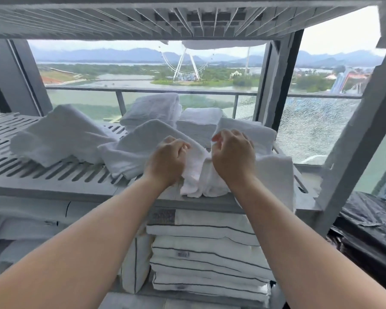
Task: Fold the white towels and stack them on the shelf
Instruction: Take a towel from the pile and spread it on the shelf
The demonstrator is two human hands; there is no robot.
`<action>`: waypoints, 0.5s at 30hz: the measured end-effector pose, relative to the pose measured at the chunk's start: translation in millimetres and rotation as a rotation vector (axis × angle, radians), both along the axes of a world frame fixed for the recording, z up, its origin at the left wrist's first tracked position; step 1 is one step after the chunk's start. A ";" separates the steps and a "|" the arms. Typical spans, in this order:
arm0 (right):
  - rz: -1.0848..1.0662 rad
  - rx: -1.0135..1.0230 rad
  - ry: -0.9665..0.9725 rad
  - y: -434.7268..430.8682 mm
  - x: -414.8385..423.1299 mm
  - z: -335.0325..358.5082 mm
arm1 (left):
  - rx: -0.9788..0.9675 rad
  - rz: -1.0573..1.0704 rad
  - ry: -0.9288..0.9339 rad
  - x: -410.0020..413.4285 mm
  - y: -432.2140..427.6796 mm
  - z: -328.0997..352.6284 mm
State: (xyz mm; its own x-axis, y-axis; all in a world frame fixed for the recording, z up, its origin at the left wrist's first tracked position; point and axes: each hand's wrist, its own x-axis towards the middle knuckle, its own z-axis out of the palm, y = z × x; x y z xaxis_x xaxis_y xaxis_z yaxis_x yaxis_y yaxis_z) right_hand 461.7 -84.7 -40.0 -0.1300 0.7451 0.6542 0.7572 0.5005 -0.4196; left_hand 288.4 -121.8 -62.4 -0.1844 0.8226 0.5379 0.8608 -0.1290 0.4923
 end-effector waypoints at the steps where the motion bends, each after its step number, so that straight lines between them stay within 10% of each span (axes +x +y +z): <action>1: 0.028 0.021 -0.019 -0.7 -16.8 -0.8 | -0.026 0.035 0.064 -17.7 -2.9 -2.2; 15: 0.351 -0.062 -0.149 -17.3 -327.2 -14.5 | -0.112 0.334 0.237 -322.9 -52.6 -24.0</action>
